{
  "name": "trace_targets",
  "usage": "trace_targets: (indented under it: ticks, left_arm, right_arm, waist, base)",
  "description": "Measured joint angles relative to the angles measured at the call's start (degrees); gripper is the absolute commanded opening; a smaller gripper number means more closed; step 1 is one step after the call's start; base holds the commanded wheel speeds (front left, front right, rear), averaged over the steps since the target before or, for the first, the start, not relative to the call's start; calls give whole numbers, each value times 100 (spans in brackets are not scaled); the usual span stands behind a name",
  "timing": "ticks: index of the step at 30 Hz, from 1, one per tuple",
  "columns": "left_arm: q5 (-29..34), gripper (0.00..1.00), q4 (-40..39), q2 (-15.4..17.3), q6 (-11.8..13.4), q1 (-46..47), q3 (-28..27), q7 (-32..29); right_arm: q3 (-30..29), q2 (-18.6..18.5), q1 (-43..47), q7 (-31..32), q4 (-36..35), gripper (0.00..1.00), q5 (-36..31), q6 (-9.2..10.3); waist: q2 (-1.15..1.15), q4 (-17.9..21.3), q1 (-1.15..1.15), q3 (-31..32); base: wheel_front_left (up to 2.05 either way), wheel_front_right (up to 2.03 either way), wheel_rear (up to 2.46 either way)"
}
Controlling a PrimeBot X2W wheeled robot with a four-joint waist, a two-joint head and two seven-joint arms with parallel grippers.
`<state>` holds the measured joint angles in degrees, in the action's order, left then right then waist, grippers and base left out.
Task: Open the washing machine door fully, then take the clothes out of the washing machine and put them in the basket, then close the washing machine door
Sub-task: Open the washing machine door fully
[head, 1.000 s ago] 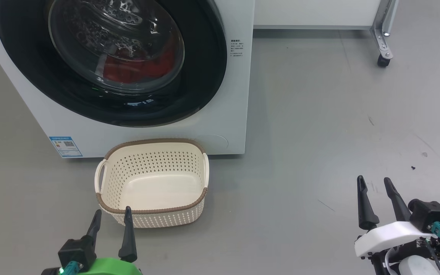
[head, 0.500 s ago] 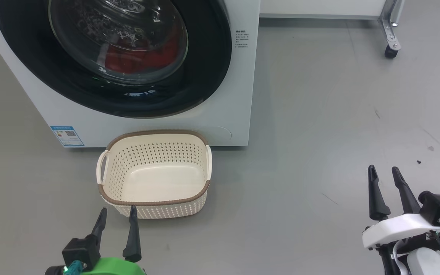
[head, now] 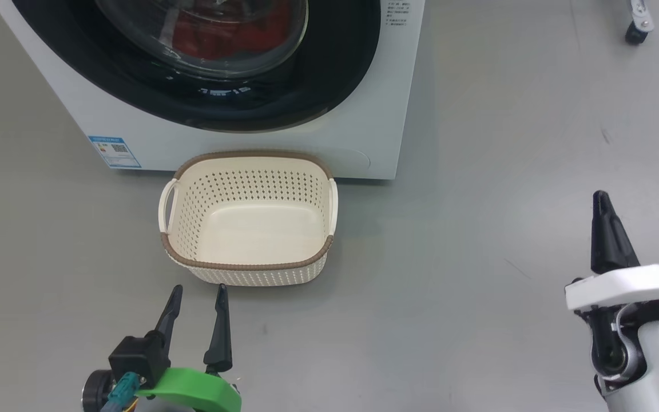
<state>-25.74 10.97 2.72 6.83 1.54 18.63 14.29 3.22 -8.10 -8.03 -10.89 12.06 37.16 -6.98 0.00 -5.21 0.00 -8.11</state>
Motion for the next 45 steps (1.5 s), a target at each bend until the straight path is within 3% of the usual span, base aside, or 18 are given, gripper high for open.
trace_targets:
  ticks: [8,27,45]
  left_arm:
    - [-134,100,-243,0,0,235,310,14]
    - [-523,100,-704,-7,0,563,1120,14]
    - [-605,100,-983,-18,1,617,1350,15]
  right_arm:
    - [-401,-189,-760,768,-191,0,1262,0]
    - [-1236,-1223,-2609,2736,-436,0,3337,10]
    - [-999,-1507,-4056,4066,-285,0,4089,672]
  waist:
    - [0,-268,0,-491]
    - [0,-1172,2,-1611]
    - [0,-1743,1,-2288]
  base:
    - [0,0,0]
    - [0,0,0]
    - [0,0,0]
